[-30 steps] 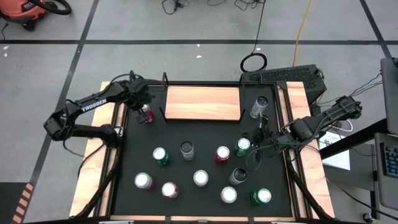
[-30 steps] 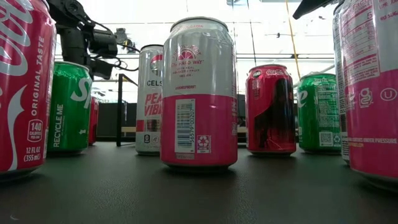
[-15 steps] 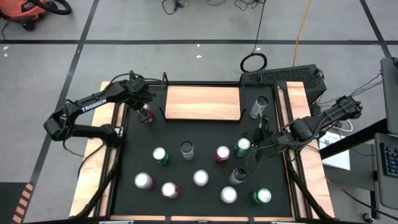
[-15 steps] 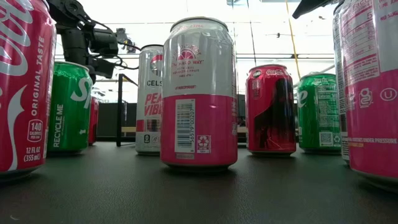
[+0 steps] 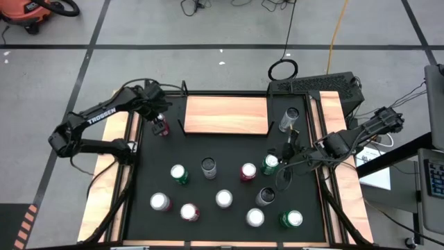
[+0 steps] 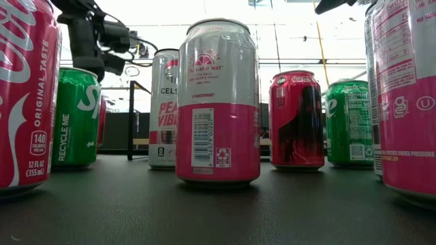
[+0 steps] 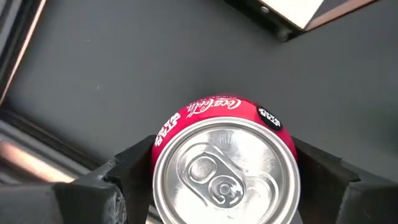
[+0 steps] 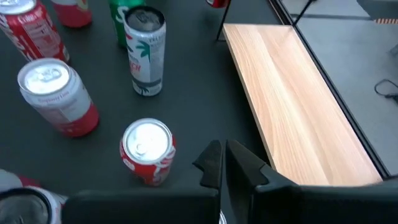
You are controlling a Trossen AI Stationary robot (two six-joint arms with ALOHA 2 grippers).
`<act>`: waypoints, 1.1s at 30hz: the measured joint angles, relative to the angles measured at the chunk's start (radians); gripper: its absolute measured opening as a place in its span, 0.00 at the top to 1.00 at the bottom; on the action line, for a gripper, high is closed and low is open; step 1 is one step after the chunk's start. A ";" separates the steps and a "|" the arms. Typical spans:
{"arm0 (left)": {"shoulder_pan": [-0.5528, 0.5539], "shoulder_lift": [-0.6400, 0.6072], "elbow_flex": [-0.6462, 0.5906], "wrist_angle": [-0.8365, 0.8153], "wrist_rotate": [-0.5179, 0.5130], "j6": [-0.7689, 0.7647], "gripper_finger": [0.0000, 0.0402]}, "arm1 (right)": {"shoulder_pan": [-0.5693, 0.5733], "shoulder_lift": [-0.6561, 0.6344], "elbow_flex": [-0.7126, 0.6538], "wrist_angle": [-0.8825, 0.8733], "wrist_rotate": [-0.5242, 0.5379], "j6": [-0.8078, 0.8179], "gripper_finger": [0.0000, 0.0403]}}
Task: Place canned beverage on shelf
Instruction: Put the top red soda can on the shelf
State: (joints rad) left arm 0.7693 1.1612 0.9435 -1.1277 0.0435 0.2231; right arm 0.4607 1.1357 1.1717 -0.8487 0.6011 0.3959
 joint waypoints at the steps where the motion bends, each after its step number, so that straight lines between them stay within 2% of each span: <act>1: -0.005 -0.002 0.022 -0.020 0.000 -0.007 0.29 | 0.000 0.005 0.000 0.016 0.002 -0.009 1.00; 11: -0.103 -0.014 0.236 -0.148 0.005 -0.082 0.29 | 0.000 0.136 0.000 0.196 0.007 -0.119 1.00; 20: -0.207 -0.014 0.398 -0.285 -0.022 -0.167 0.29 | 0.000 0.240 0.000 0.431 0.007 -0.173 1.00; 33: -0.392 -0.014 0.543 -0.436 -0.016 -0.347 0.29 | -0.001 0.378 0.000 0.708 0.000 -0.225 1.00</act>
State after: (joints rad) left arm 0.3771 1.1469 1.4870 -1.5638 0.0278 -0.1238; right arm 0.4595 1.5137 1.1713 -0.1405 0.6010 0.1705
